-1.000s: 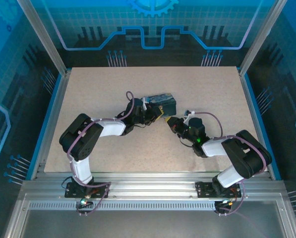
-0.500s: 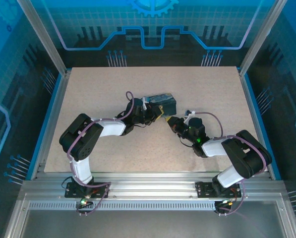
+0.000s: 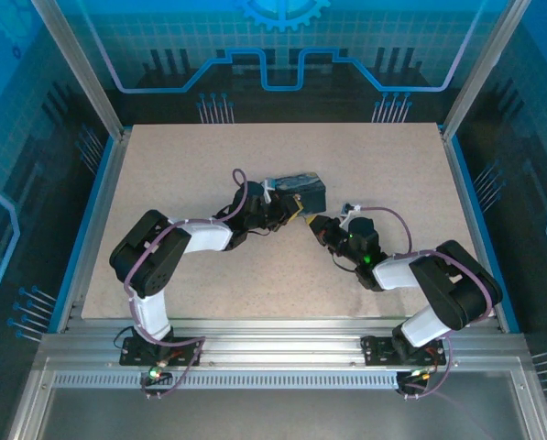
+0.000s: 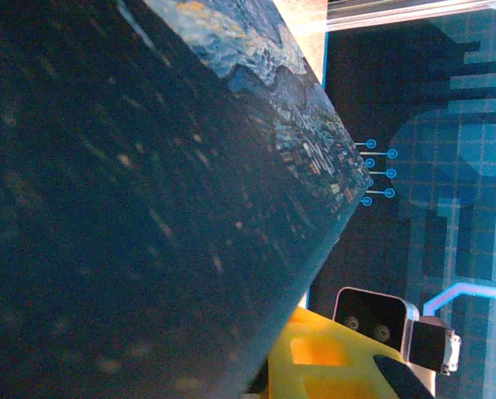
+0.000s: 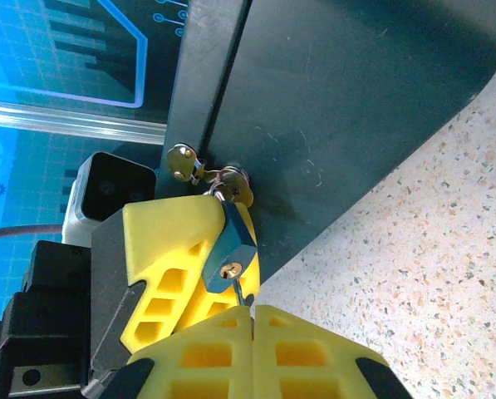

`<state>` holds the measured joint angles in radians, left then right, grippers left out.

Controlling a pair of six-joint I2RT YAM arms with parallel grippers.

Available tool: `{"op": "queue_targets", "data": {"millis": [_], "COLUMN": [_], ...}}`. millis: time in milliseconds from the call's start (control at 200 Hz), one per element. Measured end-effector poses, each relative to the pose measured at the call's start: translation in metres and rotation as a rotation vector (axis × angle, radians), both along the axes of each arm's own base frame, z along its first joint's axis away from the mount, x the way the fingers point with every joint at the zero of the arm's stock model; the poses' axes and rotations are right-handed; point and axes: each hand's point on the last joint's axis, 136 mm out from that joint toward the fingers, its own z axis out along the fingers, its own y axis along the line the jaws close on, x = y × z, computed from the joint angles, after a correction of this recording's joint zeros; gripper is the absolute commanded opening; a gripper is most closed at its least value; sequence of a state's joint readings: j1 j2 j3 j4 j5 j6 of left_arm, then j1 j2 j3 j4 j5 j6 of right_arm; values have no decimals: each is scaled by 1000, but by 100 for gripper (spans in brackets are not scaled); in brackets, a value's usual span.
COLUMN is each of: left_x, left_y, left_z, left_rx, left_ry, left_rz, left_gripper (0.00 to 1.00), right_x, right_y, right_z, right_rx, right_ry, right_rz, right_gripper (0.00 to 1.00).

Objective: Unlock the padlock with the key

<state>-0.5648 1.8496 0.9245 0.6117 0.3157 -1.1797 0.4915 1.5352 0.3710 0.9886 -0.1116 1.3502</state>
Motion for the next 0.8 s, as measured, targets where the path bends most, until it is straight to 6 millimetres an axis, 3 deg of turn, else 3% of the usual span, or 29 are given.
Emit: {"op": "queue_targets", "data": {"millis": [800], "left_x": [1], "left_y": [1], "left_z": [-1], "left_rx": [-6], "left_ry": [-3], "left_rz": [-2], "left_gripper": [0], "right_x": [3], "right_y": [1], "right_z": [3], "right_rx": [-3], "right_ry": [-11], "right_rz": [-1], "right_gripper": [0]}}
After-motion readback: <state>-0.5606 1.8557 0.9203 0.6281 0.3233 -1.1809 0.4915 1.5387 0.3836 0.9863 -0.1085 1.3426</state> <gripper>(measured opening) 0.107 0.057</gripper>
